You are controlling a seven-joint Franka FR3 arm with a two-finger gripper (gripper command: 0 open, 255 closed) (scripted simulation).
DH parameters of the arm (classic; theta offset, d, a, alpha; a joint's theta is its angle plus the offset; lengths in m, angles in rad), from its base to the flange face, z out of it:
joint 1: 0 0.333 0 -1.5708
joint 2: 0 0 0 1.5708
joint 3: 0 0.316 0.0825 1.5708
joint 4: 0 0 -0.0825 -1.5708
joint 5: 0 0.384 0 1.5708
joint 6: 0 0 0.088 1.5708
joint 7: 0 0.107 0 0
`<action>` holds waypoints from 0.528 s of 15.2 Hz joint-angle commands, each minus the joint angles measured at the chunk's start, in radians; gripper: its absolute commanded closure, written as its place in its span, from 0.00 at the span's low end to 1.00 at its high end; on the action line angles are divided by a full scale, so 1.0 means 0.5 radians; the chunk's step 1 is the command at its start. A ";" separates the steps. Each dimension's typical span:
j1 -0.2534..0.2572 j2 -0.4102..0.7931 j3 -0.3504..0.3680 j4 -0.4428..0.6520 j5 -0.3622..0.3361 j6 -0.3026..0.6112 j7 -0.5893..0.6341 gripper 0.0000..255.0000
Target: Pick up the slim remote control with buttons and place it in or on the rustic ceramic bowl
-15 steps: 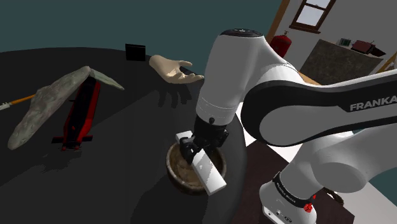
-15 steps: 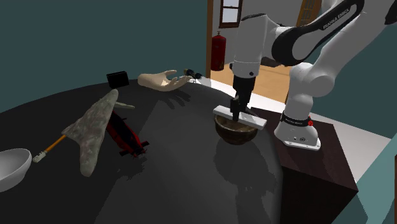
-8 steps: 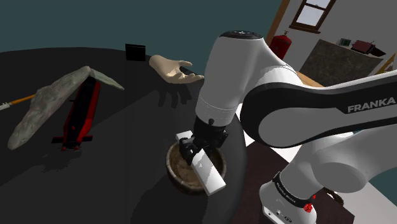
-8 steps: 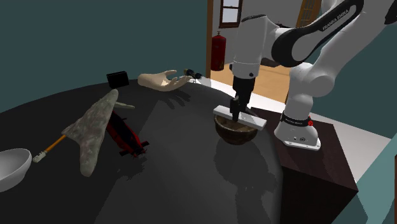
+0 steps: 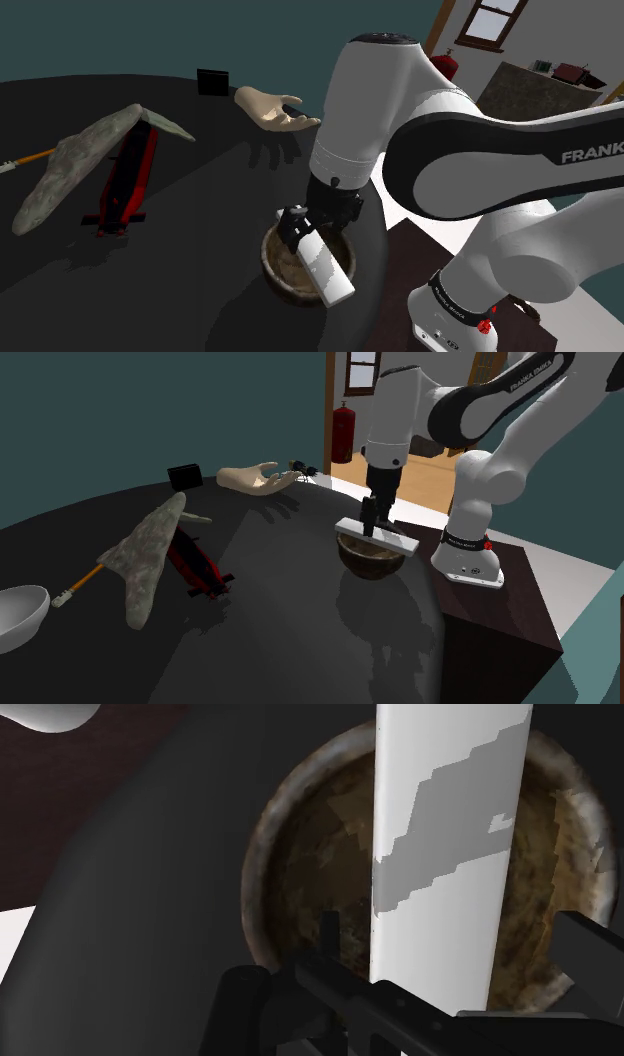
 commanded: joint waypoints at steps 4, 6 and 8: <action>0.000 -0.080 -0.058 0.120 -0.032 -0.203 0.005 0.00; -0.001 -0.080 -0.058 0.121 -0.032 -0.203 0.005 0.00; -0.001 -0.080 -0.058 0.121 -0.032 -0.203 0.005 0.00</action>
